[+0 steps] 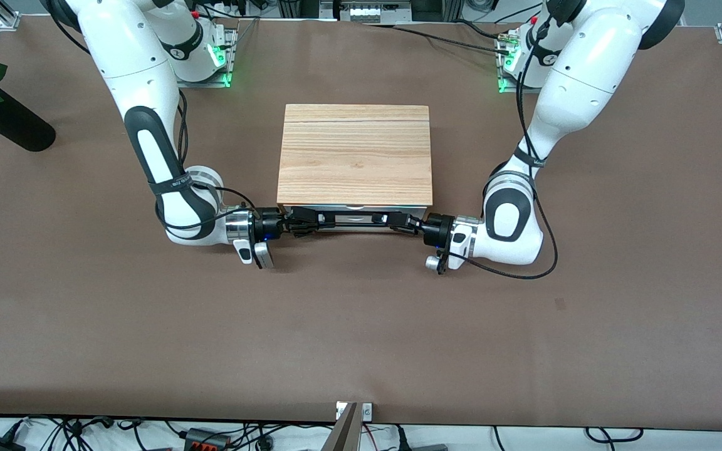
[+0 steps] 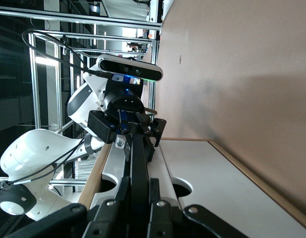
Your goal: Pull top drawer with both arms simultaneously
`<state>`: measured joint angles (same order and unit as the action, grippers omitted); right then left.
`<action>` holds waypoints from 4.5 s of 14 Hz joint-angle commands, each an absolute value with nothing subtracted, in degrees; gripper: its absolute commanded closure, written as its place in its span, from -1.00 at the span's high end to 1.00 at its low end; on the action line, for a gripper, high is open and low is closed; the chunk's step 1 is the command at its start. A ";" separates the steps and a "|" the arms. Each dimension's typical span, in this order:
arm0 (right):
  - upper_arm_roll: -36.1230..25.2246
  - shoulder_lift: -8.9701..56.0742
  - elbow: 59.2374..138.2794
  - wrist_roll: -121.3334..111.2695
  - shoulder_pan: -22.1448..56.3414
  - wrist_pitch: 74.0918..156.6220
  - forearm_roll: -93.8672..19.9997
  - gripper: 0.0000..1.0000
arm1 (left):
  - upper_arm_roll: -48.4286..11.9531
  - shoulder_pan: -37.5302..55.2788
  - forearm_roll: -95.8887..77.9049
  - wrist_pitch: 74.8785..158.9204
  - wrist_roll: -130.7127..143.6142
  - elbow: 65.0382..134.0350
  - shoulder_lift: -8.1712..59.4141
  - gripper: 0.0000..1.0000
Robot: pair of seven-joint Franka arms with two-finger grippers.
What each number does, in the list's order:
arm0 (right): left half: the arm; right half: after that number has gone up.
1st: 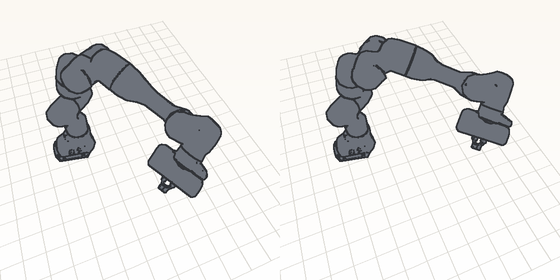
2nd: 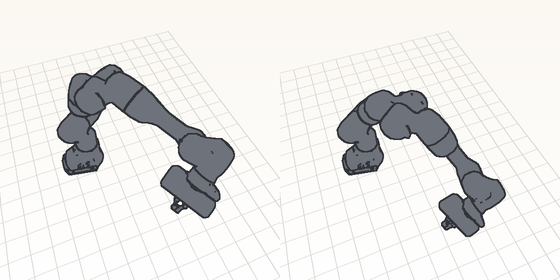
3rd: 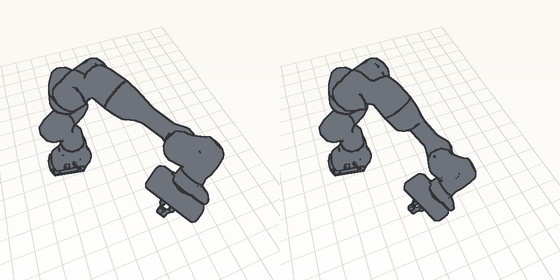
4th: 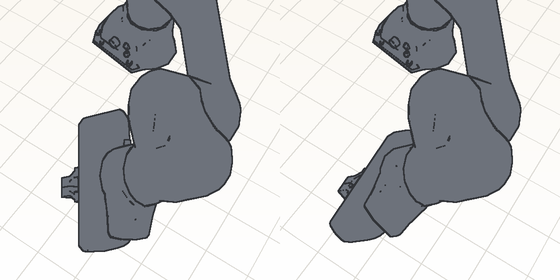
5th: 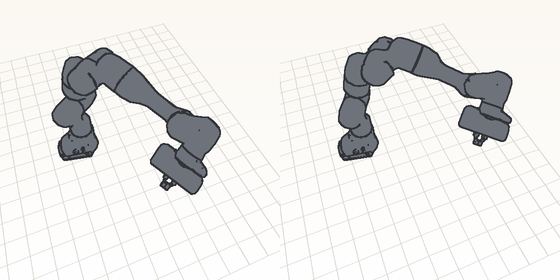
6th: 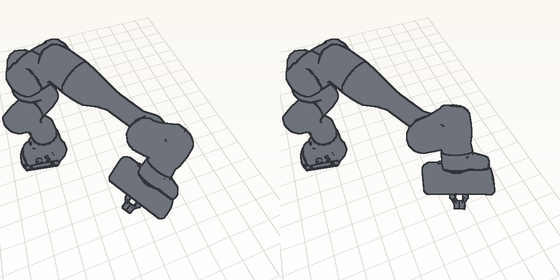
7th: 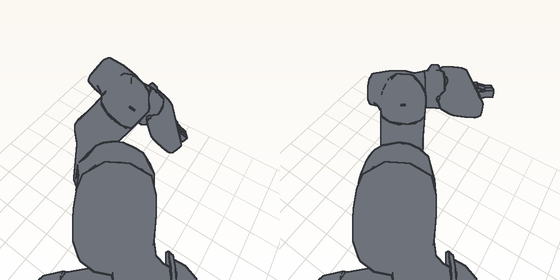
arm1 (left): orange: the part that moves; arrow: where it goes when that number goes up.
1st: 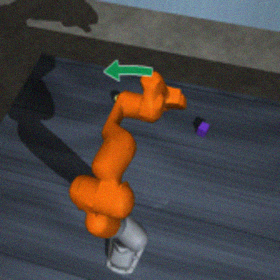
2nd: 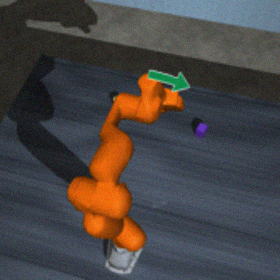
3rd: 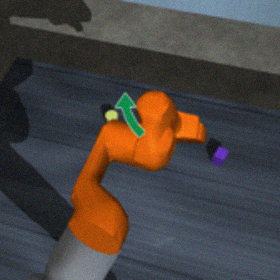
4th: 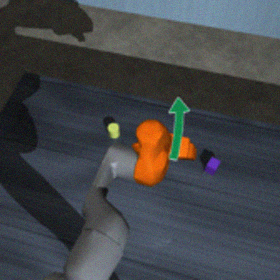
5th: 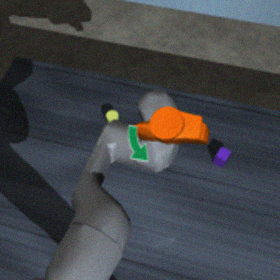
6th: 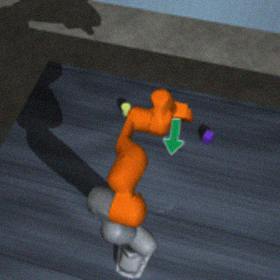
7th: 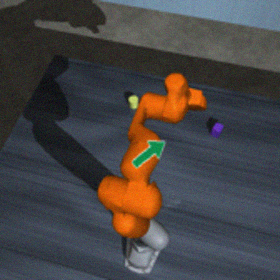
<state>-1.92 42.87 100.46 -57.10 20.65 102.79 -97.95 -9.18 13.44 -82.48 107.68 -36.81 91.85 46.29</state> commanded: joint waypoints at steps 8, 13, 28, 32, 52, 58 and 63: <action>-2.20 43.06 96.16 -56.16 20.39 104.06 -97.91 -0.88 | -8.79 12.57 -87.36 109.69 -35.24 87.29 47.63 -0.80; -2.37 44.82 93.78 -55.64 20.13 103.98 -97.91 -0.88 | -7.56 12.57 -87.28 109.78 -34.63 80.78 51.68 -0.80; -2.72 50.01 84.55 -54.05 17.58 104.15 -97.21 -0.84 | -3.87 12.74 -87.10 113.38 -33.23 74.27 55.63 -0.78; -2.72 49.92 84.81 -54.14 17.49 104.06 -95.72 0.99 | -3.87 12.66 -87.01 113.47 -30.76 74.27 55.72 -0.62; -8.00 32.71 80.25 -24.27 17.23 103.45 -39.62 1.00 | -1.58 8.19 -43.30 107.16 -19.34 67.24 44.74 1.00; -8.79 23.65 80.24 -12.58 18.28 89.34 5.99 1.00 | -2.37 5.10 -21.85 102.05 -16.98 68.29 36.05 1.00; -10.02 15.31 78.22 -11.25 15.56 82.82 9.86 1.00 | -2.10 0.90 -12.40 90.20 -16.09 68.73 27.70 1.00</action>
